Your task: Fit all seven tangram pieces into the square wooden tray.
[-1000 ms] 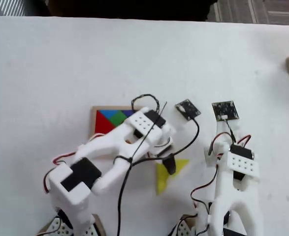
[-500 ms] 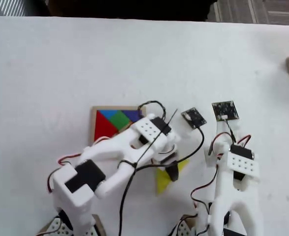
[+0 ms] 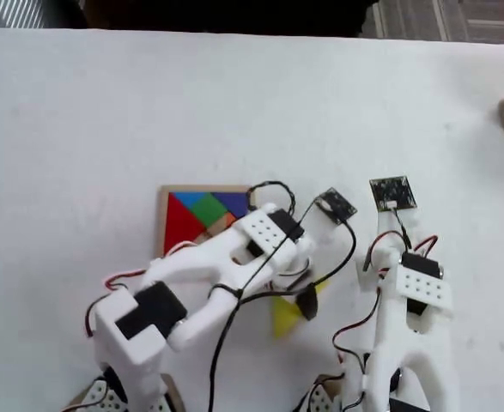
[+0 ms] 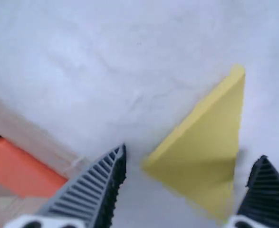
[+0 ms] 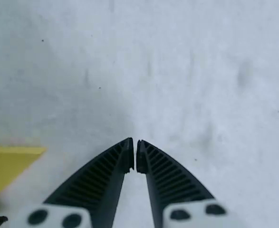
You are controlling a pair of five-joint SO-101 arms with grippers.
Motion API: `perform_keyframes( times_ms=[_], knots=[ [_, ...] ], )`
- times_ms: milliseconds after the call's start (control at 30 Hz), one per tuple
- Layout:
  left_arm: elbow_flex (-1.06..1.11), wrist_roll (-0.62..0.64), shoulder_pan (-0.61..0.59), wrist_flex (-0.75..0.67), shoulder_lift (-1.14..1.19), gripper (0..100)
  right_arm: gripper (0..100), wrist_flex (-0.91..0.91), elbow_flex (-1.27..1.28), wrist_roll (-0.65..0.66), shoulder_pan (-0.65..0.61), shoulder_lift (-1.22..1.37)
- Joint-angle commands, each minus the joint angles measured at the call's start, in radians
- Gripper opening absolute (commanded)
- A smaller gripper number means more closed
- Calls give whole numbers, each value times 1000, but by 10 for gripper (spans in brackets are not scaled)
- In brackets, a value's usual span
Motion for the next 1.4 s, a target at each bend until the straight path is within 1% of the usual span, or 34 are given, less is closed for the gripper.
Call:
perform_keyframes(
  times_ms=[0,100,133,200,300,333,367,467,633,1100,1233,1367],
  knots=[
    [3,137,56,11,-8,407,20,-10,-5,17,-10,-21],
    [6,157,61,14,-8,402,20,-10,-5,17,-10,-21],
    [8,157,61,15,-8,383,20,-10,-5,17,-10,-21],
    [8,157,62,26,-8,316,20,-12,-5,17,-10,-21],
    [8,149,62,26,-8,189,20,-13,-5,17,-10,-21],
    [8,147,62,25,-8,158,20,-13,-5,17,-10,-21],
    [6,144,62,21,-8,147,20,-13,-5,17,-10,-21],
    [6,104,64,21,-8,155,20,-13,-5,17,-10,-21],
    [8,98,84,26,-8,155,20,-13,-5,17,-10,-21],
    [6,98,84,29,-18,155,20,-15,-5,17,-10,-21],
    [-38,100,93,100,-19,155,20,-15,-5,17,-10,-21],
    [-103,98,151,204,-19,155,20,-15,-5,17,-10,-21]
  ],
)
